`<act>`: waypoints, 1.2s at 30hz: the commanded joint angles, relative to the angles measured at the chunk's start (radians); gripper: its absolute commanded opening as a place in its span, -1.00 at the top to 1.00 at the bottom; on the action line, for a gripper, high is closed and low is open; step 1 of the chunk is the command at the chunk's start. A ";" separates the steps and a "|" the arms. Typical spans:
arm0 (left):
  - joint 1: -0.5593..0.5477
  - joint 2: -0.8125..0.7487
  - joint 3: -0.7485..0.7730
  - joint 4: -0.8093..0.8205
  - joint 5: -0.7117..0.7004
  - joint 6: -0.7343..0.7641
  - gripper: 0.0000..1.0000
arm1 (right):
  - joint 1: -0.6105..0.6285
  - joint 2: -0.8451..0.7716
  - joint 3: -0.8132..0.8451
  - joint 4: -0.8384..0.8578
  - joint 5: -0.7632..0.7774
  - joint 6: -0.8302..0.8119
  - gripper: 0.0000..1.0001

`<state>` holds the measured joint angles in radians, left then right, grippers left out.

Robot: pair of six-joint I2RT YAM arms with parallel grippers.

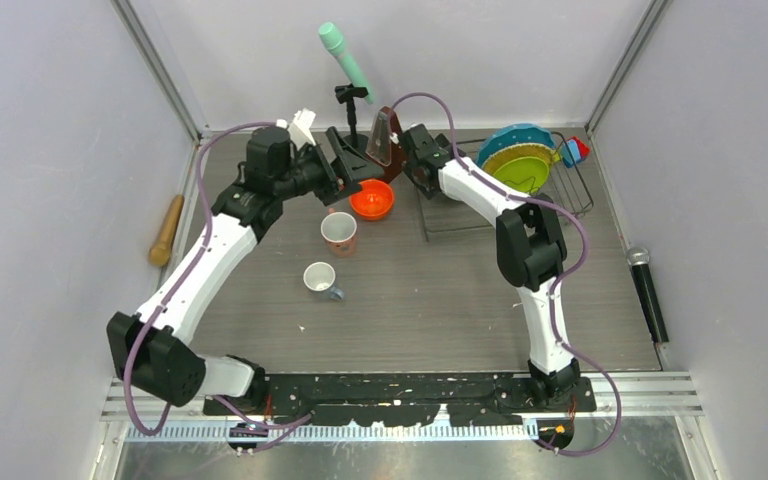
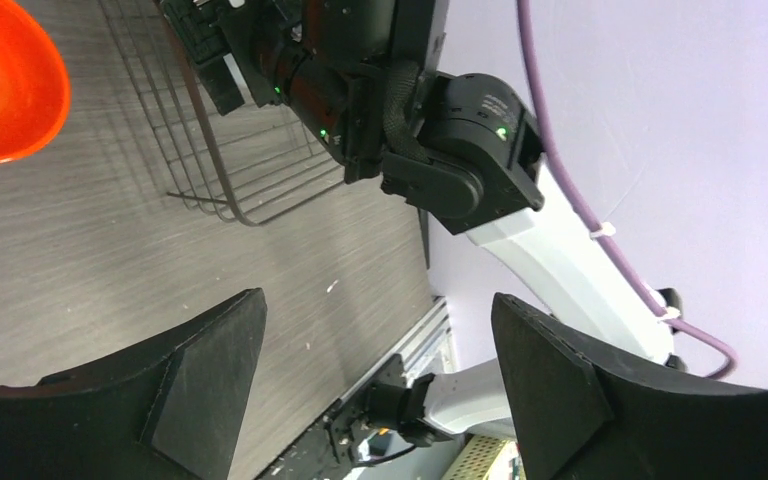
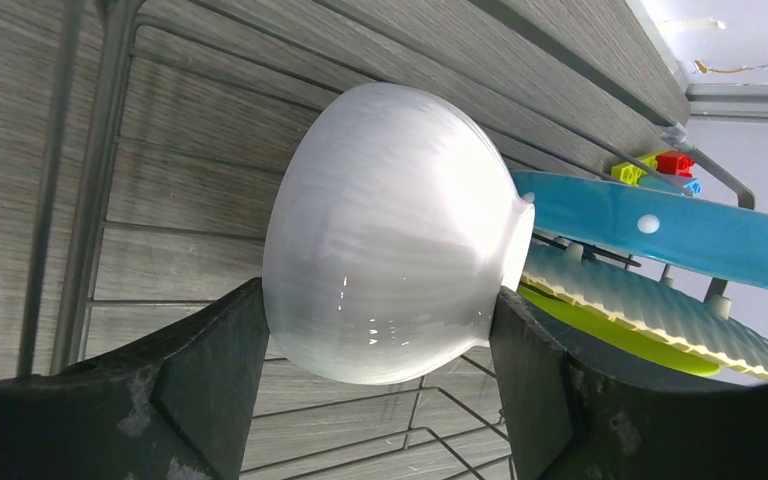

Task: Load the mixed dishes into the dish rack

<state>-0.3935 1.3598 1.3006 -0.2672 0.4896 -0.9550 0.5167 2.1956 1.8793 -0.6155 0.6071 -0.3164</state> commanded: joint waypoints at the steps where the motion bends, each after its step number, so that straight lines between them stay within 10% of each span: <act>1: 0.027 -0.119 0.017 -0.033 0.076 -0.056 -0.76 | -0.001 -0.034 -0.017 0.086 -0.007 0.027 -0.59; 6: 0.030 -0.220 -0.002 0.009 0.115 -0.132 -0.96 | -0.001 -0.061 -0.035 0.062 -0.114 0.085 -0.98; 17: 0.030 -0.303 -0.139 0.412 0.279 -0.482 -0.97 | -0.001 -0.149 -0.115 0.089 -0.238 0.155 -0.99; 36: -0.003 -0.386 -0.164 0.251 0.200 -0.313 -0.97 | -0.003 -0.371 -0.223 0.157 -0.358 0.268 -0.99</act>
<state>-0.3973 0.9730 1.1473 -0.0322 0.6586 -1.3262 0.5091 1.9160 1.6711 -0.5156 0.2806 -0.0937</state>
